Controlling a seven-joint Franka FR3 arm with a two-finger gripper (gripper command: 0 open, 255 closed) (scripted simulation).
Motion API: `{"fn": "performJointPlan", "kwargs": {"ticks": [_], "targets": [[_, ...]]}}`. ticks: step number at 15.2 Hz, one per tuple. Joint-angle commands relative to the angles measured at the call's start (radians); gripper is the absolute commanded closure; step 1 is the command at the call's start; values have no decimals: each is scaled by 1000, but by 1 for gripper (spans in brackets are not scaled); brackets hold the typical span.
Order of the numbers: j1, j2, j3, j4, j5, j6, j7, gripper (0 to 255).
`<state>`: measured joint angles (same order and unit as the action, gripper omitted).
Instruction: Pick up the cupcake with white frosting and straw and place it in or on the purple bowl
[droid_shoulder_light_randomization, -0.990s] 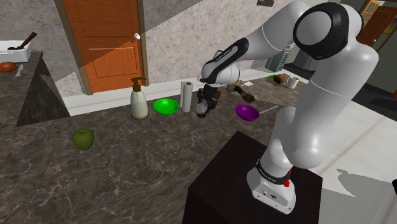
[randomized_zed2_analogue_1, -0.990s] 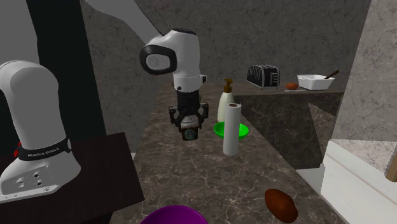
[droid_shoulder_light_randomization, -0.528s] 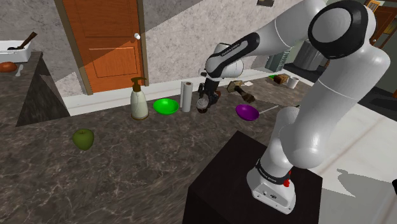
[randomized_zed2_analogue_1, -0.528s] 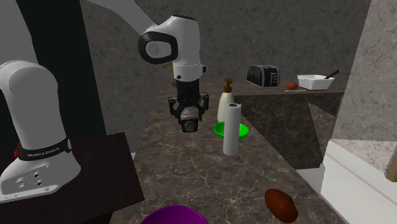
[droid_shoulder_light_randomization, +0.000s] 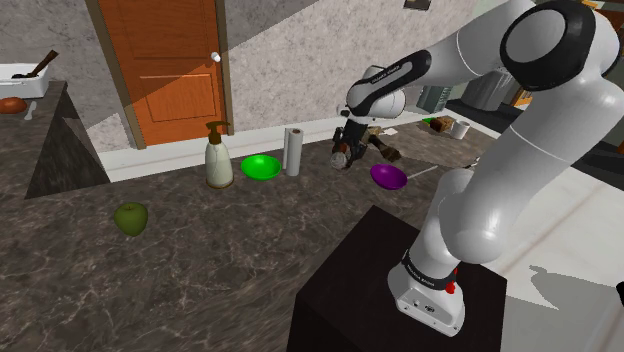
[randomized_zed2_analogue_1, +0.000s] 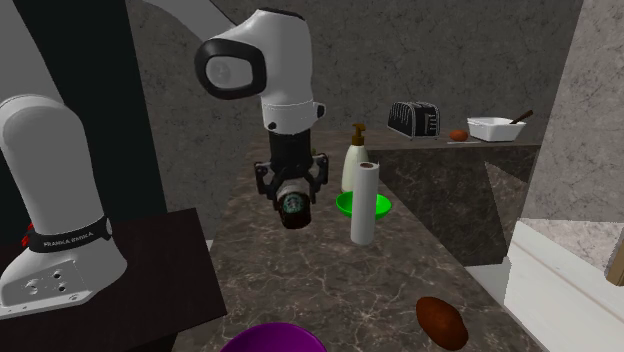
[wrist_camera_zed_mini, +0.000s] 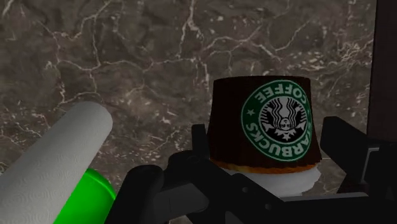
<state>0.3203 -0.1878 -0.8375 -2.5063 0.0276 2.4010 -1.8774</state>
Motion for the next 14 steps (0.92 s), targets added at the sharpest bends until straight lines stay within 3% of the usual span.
{"fn": "performJointPlan", "kwargs": {"ticks": [1,8,14], "targets": [[-24,-3,-36,1,-9,-8,-54,255],[-81,22,-174,53,-3,-56,-254,255],[-91,139,-322,145,116,-110,-497,255]]}}
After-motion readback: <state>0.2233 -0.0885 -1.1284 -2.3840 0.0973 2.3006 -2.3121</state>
